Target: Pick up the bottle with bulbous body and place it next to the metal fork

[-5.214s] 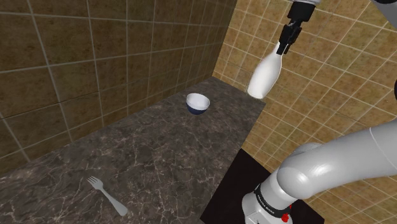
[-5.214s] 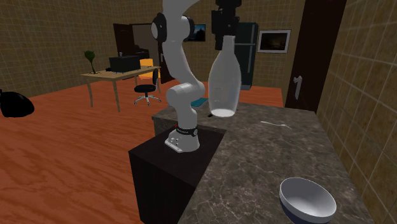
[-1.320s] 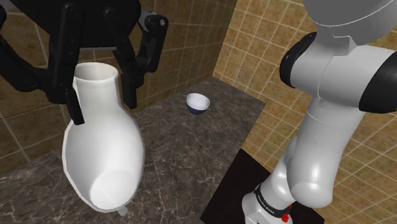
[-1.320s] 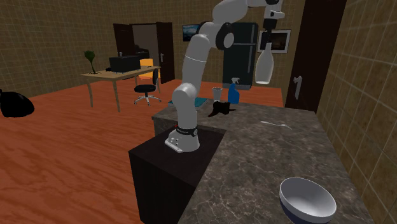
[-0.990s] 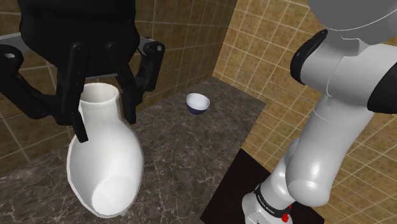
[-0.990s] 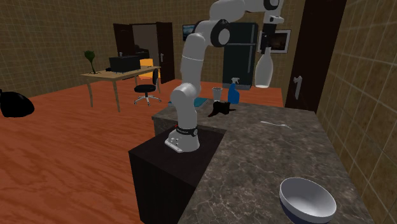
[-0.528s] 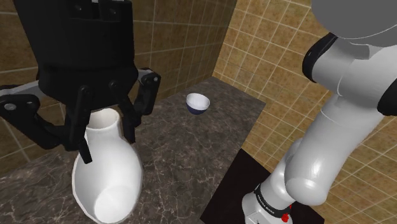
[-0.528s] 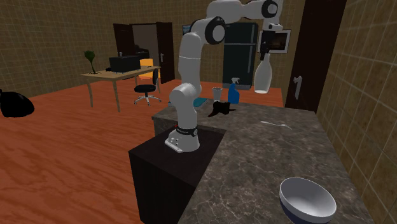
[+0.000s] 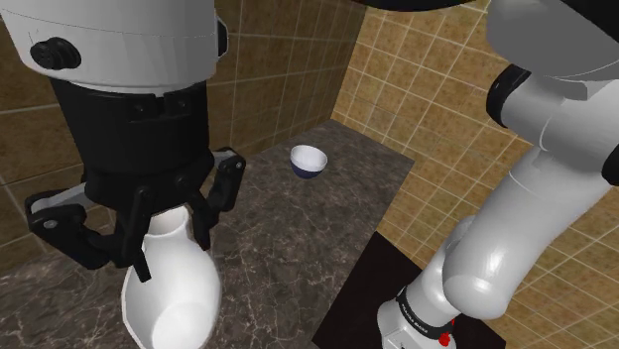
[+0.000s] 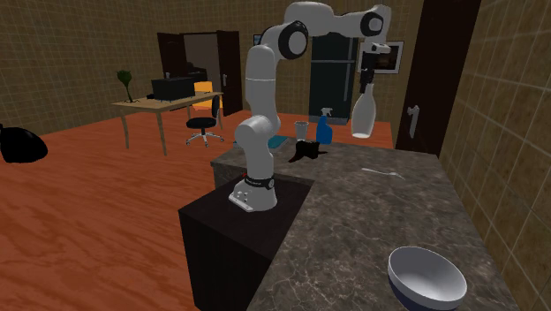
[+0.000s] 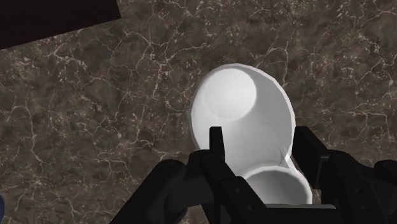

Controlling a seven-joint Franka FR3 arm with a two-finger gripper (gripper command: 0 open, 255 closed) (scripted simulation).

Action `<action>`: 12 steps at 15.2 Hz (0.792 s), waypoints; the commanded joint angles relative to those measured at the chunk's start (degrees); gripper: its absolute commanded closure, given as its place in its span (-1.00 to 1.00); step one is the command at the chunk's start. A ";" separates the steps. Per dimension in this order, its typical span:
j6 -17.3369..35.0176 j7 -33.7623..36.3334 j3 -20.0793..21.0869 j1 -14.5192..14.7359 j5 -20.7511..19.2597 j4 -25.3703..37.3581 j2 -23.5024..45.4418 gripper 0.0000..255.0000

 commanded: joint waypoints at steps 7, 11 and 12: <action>6.48 -1.20 -0.35 -0.63 1.22 -7.45 -1.61 1.00; 9.59 -1.52 -0.43 -0.72 1.48 -10.78 -1.94 1.00; 10.37 -1.58 -0.44 -0.73 1.51 -11.57 -1.97 1.00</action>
